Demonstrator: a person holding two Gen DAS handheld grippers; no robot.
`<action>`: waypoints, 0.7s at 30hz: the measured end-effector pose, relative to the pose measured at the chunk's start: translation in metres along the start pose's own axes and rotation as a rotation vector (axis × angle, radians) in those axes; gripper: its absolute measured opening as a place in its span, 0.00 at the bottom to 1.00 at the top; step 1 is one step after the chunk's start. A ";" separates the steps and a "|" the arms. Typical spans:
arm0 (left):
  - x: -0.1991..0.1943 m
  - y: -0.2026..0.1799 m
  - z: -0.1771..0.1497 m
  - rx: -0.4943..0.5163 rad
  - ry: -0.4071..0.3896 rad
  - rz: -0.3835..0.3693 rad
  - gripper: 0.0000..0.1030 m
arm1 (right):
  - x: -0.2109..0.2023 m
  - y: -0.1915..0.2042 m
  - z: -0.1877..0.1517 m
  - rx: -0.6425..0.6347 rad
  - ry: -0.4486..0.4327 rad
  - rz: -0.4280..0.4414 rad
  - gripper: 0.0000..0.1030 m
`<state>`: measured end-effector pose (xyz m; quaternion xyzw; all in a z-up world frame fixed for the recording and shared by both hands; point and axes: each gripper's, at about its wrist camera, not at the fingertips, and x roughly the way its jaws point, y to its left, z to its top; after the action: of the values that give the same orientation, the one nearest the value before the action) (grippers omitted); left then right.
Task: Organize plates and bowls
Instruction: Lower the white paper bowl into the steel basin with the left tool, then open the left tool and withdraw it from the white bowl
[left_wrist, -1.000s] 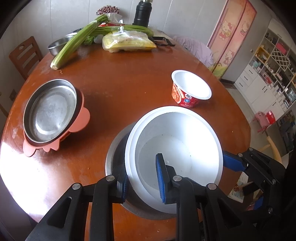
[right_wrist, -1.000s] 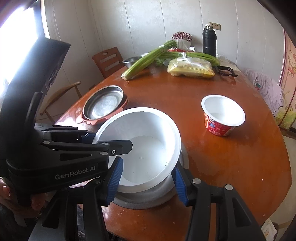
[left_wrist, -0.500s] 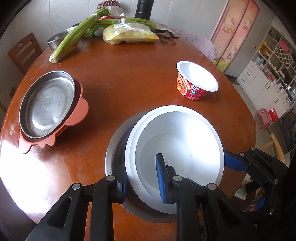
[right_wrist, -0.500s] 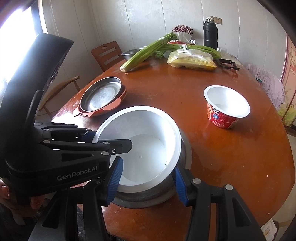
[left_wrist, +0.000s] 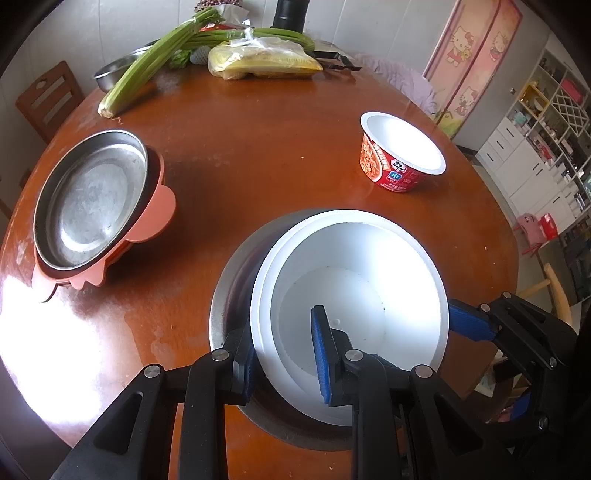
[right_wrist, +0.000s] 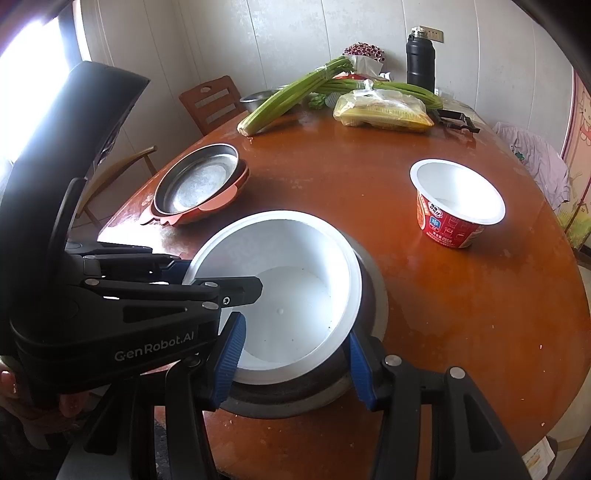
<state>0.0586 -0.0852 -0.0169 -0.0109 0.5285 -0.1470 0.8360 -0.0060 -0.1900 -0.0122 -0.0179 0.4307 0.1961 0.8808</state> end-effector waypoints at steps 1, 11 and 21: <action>0.001 0.000 0.000 0.001 0.002 0.001 0.24 | 0.000 0.000 0.000 0.000 -0.001 0.000 0.51; 0.001 0.000 -0.001 -0.003 0.000 -0.004 0.26 | 0.001 -0.001 -0.001 -0.001 0.001 -0.007 0.51; -0.006 0.000 -0.003 0.002 -0.015 0.001 0.26 | 0.001 0.000 0.001 -0.005 0.001 -0.012 0.51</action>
<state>0.0535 -0.0829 -0.0132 -0.0110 0.5223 -0.1469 0.8399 -0.0053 -0.1893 -0.0124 -0.0227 0.4305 0.1918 0.8817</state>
